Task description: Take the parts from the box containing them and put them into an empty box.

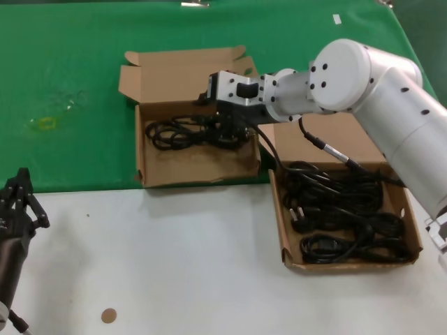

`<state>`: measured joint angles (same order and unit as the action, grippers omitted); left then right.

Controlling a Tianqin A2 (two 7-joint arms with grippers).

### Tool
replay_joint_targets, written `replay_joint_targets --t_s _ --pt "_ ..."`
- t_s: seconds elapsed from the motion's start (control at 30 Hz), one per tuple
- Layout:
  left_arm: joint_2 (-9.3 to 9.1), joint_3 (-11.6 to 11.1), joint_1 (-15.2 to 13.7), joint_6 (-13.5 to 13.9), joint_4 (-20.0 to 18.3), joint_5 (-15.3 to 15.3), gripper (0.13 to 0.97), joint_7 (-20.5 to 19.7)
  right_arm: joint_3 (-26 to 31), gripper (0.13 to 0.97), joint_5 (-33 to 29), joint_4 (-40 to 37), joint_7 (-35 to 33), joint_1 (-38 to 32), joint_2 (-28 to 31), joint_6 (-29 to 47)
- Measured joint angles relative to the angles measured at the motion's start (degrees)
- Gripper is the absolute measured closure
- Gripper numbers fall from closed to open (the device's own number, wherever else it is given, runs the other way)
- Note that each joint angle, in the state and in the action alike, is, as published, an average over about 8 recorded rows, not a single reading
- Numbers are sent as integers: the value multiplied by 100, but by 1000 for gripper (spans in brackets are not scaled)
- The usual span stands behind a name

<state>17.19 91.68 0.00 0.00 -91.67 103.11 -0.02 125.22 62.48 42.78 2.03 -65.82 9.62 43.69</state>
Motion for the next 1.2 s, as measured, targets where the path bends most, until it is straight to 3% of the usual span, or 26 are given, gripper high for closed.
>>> replay_joint_targets --t_s 0.33,0.47,0.87,1.03,1.2 --pt "0 0 0 0 0 0 953 0 -17 746 -28 123 99 6 2 -46" --pt "0 0 0 0 0 0 953 0 -26 746 -36 194 146 21 24 -37" --pt "0 0 0 0 0 0 930 0 -282 471 275 565 130 524 84 -366" --pt "0 0 0 0 0 0 871 0 -489 340 531 856 107 936 129 -636" --pt "0 0 0 0 0 0 836 0 -708 322 801 1165 83 1368 178 -921"
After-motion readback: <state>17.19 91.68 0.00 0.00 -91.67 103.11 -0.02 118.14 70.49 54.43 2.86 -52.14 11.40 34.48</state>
